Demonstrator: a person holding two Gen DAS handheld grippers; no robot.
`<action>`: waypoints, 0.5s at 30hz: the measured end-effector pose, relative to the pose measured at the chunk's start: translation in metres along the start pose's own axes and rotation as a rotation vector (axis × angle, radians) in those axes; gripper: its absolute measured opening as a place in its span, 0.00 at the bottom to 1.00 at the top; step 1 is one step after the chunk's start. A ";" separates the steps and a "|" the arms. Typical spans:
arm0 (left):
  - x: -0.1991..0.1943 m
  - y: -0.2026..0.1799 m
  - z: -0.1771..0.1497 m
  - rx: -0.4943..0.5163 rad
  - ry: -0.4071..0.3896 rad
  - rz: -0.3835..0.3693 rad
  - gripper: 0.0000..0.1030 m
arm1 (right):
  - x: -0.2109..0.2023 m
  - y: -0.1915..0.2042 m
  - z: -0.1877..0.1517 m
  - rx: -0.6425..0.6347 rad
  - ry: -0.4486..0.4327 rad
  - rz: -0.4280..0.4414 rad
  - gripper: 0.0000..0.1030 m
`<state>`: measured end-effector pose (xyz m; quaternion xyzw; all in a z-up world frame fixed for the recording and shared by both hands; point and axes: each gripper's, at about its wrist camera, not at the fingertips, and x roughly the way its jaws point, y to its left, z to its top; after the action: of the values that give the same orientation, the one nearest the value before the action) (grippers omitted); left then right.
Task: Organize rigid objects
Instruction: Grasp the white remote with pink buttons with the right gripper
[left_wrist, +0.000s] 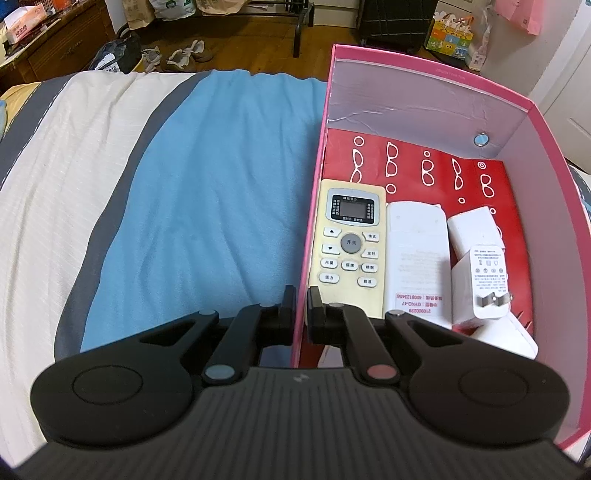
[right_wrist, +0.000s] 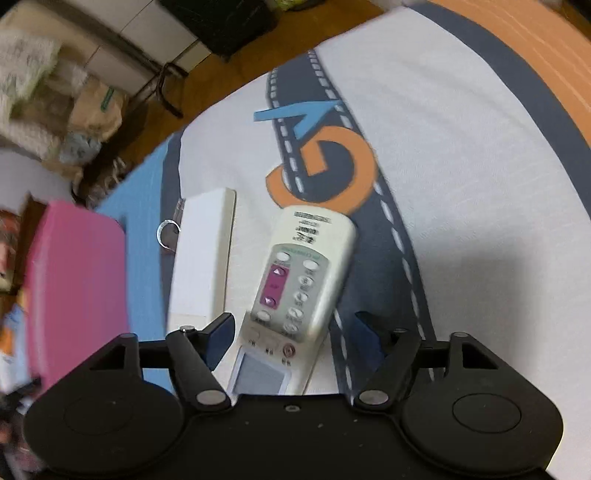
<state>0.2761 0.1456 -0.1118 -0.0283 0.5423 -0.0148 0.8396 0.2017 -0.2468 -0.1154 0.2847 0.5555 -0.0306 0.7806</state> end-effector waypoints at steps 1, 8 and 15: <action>0.000 0.000 0.000 -0.001 0.000 -0.001 0.05 | 0.001 0.008 0.000 -0.044 -0.023 -0.027 0.74; 0.000 0.000 0.000 -0.001 0.000 -0.001 0.05 | 0.015 0.058 -0.020 -0.446 -0.118 -0.220 0.71; 0.000 0.002 -0.001 -0.002 -0.009 -0.008 0.05 | 0.007 0.048 -0.025 -0.437 -0.055 -0.213 0.76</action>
<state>0.2754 0.1477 -0.1124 -0.0316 0.5383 -0.0175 0.8420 0.2008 -0.1930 -0.1070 0.0479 0.5544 0.0006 0.8309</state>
